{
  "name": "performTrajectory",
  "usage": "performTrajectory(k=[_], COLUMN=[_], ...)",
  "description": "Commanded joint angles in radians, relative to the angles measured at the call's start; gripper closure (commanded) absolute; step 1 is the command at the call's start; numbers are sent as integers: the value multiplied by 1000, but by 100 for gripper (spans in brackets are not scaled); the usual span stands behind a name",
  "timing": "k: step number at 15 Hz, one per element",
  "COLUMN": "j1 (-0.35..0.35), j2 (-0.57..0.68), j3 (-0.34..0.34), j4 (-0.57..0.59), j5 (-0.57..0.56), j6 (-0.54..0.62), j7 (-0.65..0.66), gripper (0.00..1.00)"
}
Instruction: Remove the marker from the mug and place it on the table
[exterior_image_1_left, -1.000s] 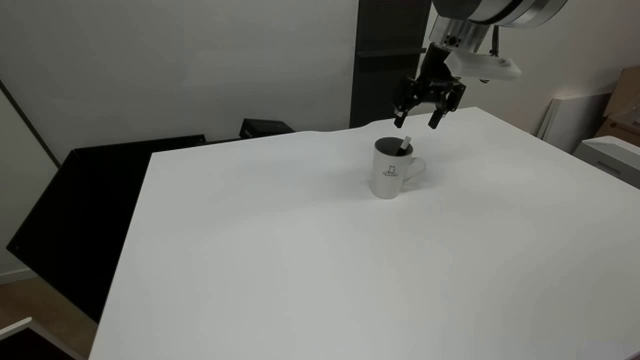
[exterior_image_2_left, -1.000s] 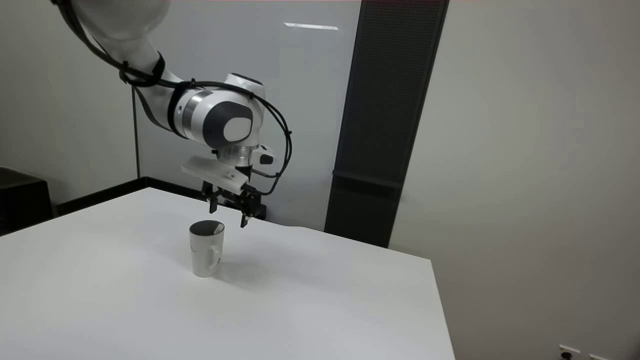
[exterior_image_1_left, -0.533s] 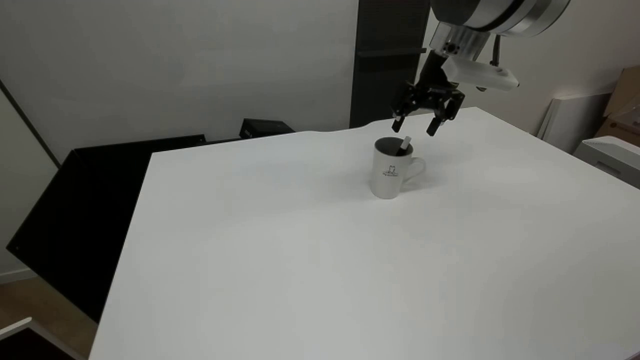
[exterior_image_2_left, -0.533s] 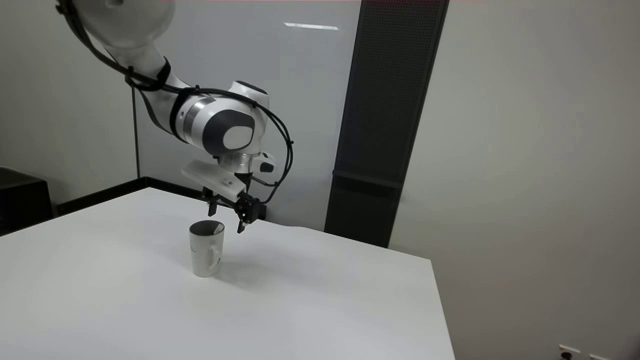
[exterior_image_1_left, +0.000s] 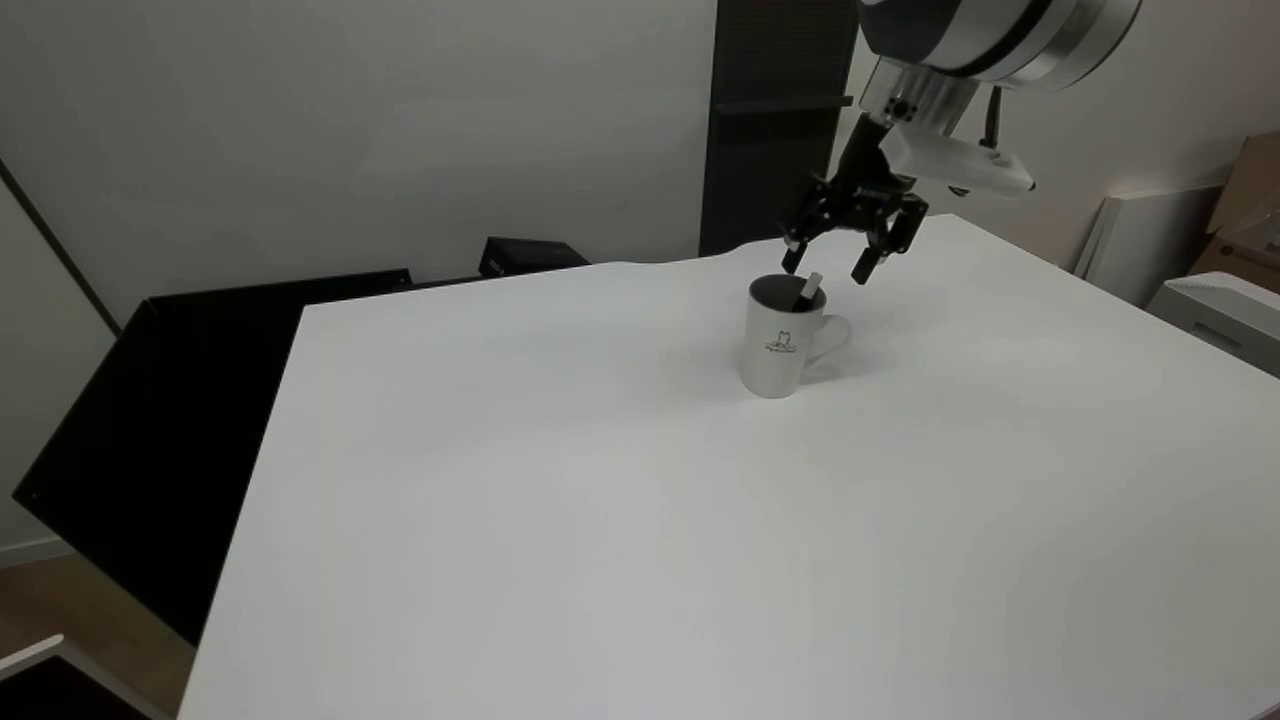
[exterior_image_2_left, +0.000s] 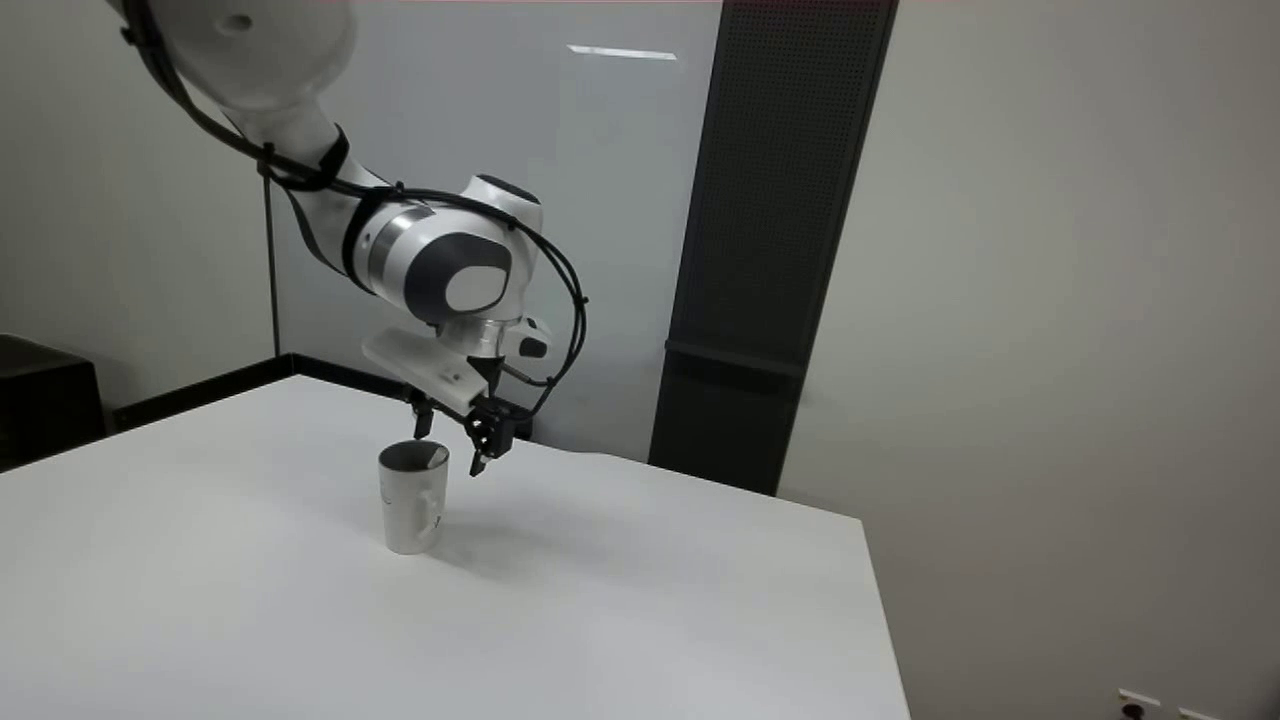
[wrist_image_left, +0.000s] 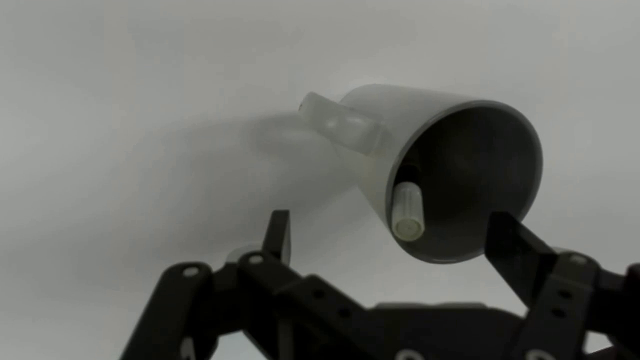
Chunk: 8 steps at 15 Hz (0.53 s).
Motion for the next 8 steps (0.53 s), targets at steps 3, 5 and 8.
performTrajectory(k=[3,5,8], j1=[0,4,7], j2=[13,12,11], j3=[13,12,12], j4=[28,28,31], j5=[4,0,-2], j6=[-9,-7,-7], j7=[41,44,46], gripper=[0,0,0])
